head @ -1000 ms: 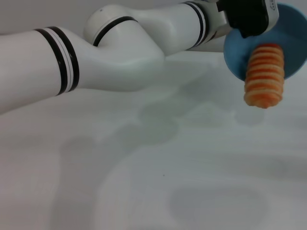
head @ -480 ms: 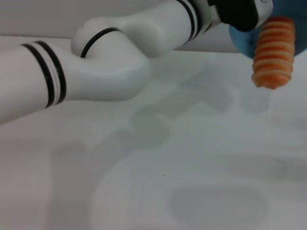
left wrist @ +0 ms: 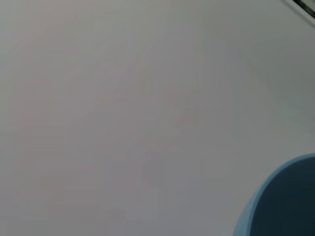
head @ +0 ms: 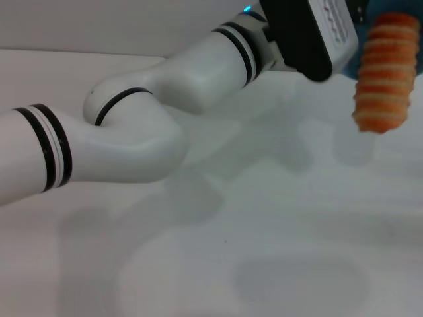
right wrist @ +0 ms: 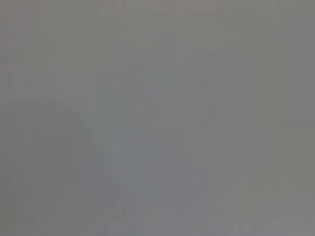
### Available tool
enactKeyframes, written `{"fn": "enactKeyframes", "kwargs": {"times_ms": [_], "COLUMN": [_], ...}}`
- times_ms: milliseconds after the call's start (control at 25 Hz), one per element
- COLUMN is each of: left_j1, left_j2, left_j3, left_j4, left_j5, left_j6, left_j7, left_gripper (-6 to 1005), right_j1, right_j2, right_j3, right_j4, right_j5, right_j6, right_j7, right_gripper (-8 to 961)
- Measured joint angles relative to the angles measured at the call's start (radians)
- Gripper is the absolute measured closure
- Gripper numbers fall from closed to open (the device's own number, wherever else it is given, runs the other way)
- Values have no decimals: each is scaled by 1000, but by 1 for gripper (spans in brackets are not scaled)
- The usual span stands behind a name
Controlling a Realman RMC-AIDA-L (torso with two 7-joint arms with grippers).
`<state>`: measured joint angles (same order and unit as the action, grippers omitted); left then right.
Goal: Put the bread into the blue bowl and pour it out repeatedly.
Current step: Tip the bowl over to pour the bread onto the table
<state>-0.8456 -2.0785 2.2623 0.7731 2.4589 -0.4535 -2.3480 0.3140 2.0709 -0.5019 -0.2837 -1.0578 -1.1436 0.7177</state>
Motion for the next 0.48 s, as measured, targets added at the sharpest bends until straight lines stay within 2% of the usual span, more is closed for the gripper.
{"fn": "enactKeyframes", "kwargs": {"times_ms": [200,480], "left_j1": [10,16], "left_j2": [0,0], "left_j3": [31,40], "left_j4": [21,36], "left_j5": [-1,-54], "left_j6": [-7,-4], "left_j7": [171,173], "left_gripper": [1000,1001], "right_j1": [1,2], "right_j2": [0,0], "right_j3": [2,2], "right_j4": [13,26], "right_j5": [-1,2], "right_j6": [1,1], "right_j7": [-10,-23], "right_gripper": [396,389]}}
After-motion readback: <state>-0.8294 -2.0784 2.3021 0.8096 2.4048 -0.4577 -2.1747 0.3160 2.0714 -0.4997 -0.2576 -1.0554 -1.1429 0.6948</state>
